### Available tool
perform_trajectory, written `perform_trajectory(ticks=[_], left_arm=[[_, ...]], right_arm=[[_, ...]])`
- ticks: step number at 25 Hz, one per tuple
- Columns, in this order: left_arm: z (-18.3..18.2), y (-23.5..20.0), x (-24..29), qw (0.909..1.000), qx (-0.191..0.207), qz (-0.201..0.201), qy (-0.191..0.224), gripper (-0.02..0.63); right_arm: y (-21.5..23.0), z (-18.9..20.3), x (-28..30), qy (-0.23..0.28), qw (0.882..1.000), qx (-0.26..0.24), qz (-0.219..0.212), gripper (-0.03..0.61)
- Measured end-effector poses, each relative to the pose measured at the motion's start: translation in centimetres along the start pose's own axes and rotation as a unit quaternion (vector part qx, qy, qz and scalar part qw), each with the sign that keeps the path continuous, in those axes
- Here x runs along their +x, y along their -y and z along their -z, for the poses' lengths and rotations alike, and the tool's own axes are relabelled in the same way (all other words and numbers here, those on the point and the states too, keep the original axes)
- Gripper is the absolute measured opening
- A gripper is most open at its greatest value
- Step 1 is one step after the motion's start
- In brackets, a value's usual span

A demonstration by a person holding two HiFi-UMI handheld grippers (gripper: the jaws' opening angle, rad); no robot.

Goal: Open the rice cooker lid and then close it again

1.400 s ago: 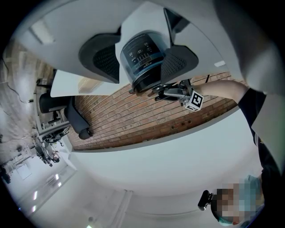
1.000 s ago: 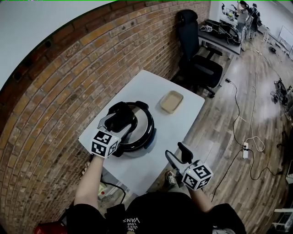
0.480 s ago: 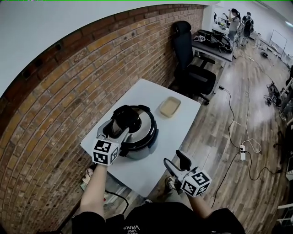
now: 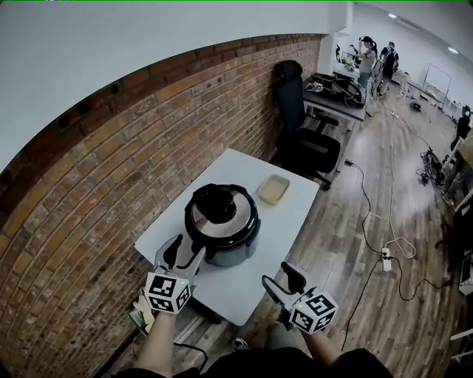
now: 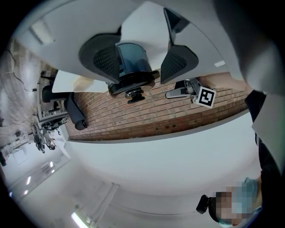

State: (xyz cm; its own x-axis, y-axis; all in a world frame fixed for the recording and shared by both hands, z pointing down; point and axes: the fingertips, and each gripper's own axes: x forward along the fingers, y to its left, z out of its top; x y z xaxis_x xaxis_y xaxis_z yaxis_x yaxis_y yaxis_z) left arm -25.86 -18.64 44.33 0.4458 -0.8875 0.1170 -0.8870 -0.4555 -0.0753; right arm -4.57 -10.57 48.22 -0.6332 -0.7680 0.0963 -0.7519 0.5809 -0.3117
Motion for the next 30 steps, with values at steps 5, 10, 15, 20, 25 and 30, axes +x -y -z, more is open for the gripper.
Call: perform_trajectory(ticks=[5, 10, 15, 20, 25, 30], left_arm=[[0.1, 2.3, -3.3, 0.9997, -0.01, -0.018, 0.012, 0.28], [1.1, 5.6, -5.1, 0.9993, -0.018, -0.034, 0.001, 0.221], [1.2, 8.6, -6.4, 0.9963, -0.021, -0.083, 0.003, 0.066], [1.6, 11.6, -7.2, 0.9911, -0.041, -0.126, 0.006, 0.002], [2.6, 15.0, -7.8, 0.9864, -0.057, -0.154, 0.0, 0.002], [3.5, 18.1, -8.3, 0.9832, -0.066, -0.17, -0.01, 0.002]], right_arm=[[-0.2, -0.6, -0.4, -0.002, 1.0, -0.02, -0.011, 0.276], [0.6, -0.9, -0.3, -0.009, 0.999, -0.026, -0.035, 0.254], [1.3, -1.7, -1.3, -0.017, 0.997, -0.038, -0.071, 0.175], [2.1, -1.8, -2.7, -0.028, 0.993, -0.045, -0.11, 0.084], [3.3, -1.5, -4.3, -0.038, 0.989, -0.049, -0.136, 0.025], [4.6, -0.7, -6.0, -0.051, 0.986, -0.043, -0.154, 0.006]])
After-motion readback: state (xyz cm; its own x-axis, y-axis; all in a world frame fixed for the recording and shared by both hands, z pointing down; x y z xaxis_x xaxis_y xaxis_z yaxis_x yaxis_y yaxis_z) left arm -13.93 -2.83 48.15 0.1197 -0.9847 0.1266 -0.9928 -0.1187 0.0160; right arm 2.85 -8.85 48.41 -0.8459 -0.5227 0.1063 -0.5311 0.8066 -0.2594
